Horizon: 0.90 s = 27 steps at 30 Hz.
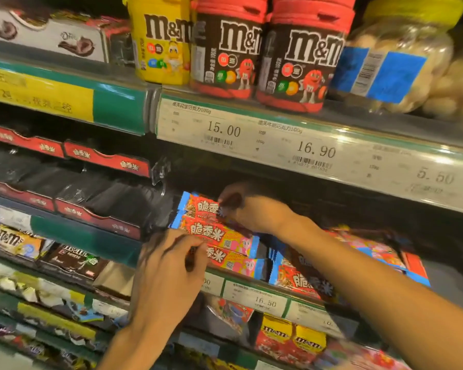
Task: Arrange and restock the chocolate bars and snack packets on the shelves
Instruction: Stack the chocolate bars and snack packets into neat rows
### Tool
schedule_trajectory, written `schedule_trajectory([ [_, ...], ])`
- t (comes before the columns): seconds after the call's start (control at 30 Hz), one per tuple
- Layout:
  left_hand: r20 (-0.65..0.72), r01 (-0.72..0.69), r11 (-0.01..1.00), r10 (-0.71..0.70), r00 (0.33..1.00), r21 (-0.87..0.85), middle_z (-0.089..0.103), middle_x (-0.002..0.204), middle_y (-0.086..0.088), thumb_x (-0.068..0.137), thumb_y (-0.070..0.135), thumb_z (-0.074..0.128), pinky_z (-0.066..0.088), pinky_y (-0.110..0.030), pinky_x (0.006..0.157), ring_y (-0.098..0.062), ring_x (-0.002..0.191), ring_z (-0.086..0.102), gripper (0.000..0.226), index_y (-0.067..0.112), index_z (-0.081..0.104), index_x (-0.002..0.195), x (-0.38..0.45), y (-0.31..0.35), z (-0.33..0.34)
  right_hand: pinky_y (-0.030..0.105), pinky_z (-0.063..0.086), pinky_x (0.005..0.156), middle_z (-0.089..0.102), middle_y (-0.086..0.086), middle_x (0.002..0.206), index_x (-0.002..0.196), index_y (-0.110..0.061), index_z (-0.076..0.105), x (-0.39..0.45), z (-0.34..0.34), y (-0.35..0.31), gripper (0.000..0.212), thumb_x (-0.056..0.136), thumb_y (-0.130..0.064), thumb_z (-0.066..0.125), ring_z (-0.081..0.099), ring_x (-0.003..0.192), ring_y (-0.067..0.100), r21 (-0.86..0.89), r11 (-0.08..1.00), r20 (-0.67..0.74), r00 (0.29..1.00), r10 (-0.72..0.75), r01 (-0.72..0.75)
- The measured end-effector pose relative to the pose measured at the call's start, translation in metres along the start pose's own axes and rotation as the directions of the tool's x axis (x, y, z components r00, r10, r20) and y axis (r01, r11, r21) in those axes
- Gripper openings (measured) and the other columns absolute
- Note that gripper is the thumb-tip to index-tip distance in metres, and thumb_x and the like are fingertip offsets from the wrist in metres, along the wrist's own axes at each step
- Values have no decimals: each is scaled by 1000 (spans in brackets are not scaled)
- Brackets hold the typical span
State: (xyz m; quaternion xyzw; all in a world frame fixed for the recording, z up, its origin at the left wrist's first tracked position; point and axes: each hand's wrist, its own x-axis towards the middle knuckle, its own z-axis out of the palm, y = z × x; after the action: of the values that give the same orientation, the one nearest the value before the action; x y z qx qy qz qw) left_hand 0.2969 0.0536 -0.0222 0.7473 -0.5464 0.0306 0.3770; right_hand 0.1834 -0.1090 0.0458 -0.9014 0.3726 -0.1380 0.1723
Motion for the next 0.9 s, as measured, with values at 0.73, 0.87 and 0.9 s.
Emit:
schedule_trajectory([
  [0.73,112,-316,947,320,941,-49,63,97,3,86,36,60,36,-41,84,-26,94,54,14,28,69,93,55,65,38,35,45,99,66,10,122,120,-14,65,-99,-66,101,37,92,-27,45,60,115,28,-183,891,-282,890,358,-416],
  [0.87,297,-399,915,395,869,-50,60,121,5,93,49,52,27,-35,96,-21,112,46,30,34,61,117,56,81,58,34,46,87,66,10,114,119,-23,59,-130,-78,137,21,101,-16,49,63,97,27,-127,836,-69,845,530,-534],
  [0.9,300,-408,911,405,864,-55,58,124,7,94,54,47,24,-34,97,-19,115,43,34,35,60,119,54,83,62,33,49,72,66,9,97,105,-28,57,-134,-77,142,17,104,-18,45,63,76,23,-87,840,-30,844,535,-535],
])
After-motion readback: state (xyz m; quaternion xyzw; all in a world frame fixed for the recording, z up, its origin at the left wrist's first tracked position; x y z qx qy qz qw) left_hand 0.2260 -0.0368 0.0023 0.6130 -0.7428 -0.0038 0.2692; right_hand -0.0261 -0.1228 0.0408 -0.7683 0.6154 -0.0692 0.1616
